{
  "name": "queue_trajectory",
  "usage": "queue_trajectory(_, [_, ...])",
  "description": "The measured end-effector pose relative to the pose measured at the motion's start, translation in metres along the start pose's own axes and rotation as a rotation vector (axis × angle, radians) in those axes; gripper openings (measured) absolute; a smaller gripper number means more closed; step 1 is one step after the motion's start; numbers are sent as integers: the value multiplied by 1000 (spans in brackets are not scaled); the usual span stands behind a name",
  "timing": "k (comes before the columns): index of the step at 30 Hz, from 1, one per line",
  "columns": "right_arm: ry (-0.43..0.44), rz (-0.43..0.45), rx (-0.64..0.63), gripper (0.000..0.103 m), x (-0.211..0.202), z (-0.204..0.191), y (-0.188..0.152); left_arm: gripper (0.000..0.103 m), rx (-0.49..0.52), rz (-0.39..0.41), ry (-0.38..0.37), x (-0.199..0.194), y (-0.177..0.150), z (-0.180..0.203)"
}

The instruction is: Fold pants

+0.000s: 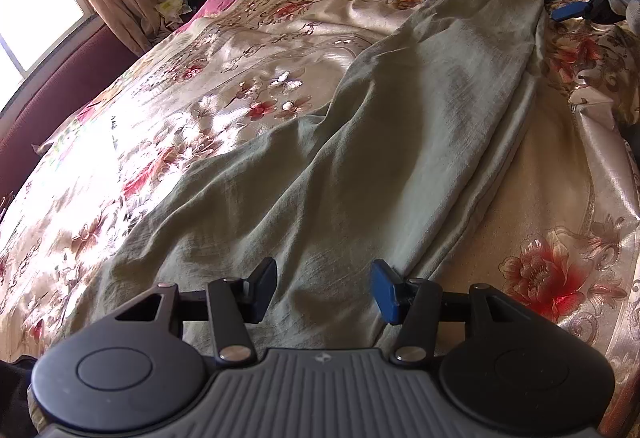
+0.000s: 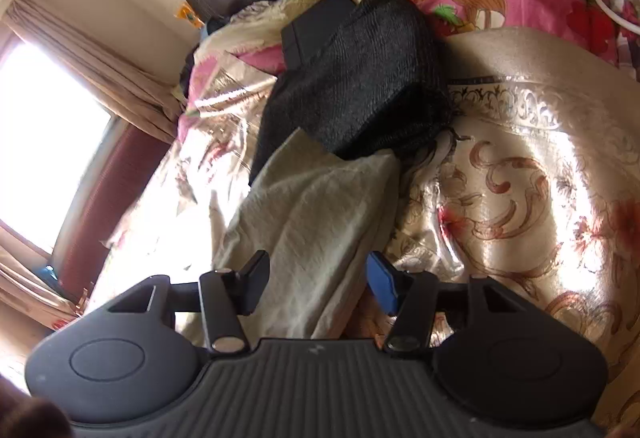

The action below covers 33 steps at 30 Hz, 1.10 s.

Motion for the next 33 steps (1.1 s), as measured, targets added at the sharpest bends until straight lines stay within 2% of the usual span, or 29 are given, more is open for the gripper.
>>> queue_trajectory(4, [0,-40,29,56,12,-10,-4,66,-7,1,0,-2,0,0])
queue_trajectory(6, [29,-111,72,56,18,-14,-16,66,-1,7,0,-2,-1,1])
queue_trajectory(7, [16,-155,88,53,23,-14,-25,66,8,11,2,-2,-1,2])
queue_trajectory(9, [-48,-141,46,52,28,-12,-29,66,21,15,6,-3,-1,3])
queue_trajectory(12, [-70,-123,70,57,35,-13,-28,66,18,20,0,-4,0,4])
queue_trajectory(15, [-104,-98,25,54,51,-17,-23,66,21,16,7,-3,0,5])
queue_trajectory(16, [-112,-91,19,41,57,-18,-20,66,23,17,9,-4,1,6])
queue_trajectory(17, [-101,-86,23,8,59,-19,-17,66,27,22,10,-6,2,6])
queue_trajectory(18, [-40,-98,71,6,59,-23,-14,66,34,31,10,-11,3,6])
queue_trajectory(19, [51,-89,132,5,52,-29,-10,66,38,44,11,-16,4,6])
queue_trajectory(20, [145,-34,157,5,37,-39,1,67,37,51,7,-19,4,6])
queue_trajectory(23, [190,121,83,4,-12,-43,25,69,10,56,-33,-24,2,11])
queue_trajectory(24, [176,125,95,4,-16,-33,25,70,1,52,-45,-23,2,13])
queue_trajectory(27, [-32,-3,60,4,3,11,2,70,-21,37,-75,-17,2,21])
queue_trajectory(28, [-24,-26,91,5,5,20,-6,70,-16,41,-75,-18,4,24])
queue_trajectory(31, [29,15,147,9,-1,23,-6,70,-2,41,-93,-19,7,29])
queue_trajectory(33, [42,1,161,9,2,25,-5,70,19,37,-88,-17,8,31])
Point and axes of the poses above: each gripper's, at about its wrist camera, not at the fingertips, and x roughly the way its jaws point, z to its right, y to its top, the point moved 10 cm from there along x, roughly the way its jaws point, and after that the axes turned 8 degrees about -x, right-handed, at the moved point
